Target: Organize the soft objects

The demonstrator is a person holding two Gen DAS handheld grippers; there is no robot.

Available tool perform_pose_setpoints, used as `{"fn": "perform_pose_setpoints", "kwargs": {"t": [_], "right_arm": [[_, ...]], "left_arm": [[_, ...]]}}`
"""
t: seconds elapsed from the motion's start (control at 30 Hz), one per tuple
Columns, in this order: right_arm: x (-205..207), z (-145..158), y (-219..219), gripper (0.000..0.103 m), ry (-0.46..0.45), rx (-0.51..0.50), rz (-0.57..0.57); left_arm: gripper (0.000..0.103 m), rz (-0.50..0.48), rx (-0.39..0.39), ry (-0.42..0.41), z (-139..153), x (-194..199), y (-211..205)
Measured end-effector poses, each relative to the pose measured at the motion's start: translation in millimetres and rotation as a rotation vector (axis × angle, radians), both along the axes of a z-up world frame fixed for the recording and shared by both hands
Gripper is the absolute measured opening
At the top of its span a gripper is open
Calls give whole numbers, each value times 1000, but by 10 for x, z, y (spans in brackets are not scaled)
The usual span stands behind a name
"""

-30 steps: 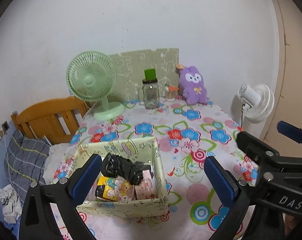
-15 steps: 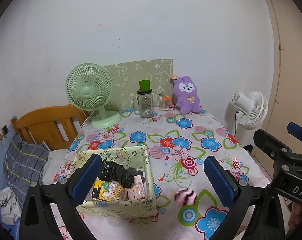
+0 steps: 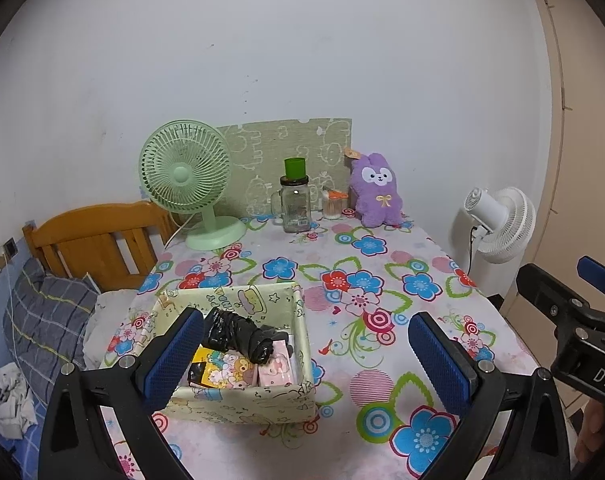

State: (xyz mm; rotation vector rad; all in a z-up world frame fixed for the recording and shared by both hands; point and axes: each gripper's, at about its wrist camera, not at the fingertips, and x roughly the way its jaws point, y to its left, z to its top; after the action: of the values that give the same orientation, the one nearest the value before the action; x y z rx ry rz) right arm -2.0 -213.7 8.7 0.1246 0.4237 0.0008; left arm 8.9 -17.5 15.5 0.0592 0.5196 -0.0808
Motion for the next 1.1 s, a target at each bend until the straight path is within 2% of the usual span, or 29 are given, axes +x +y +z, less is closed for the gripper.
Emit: {"fn": "perform_pose_setpoints", "kwargs": {"t": [1.1], "right_arm": [[76,-22,148,103,3,-6,21]], "left_arm": [[103,46,-20,8,-12,34,140]]}}
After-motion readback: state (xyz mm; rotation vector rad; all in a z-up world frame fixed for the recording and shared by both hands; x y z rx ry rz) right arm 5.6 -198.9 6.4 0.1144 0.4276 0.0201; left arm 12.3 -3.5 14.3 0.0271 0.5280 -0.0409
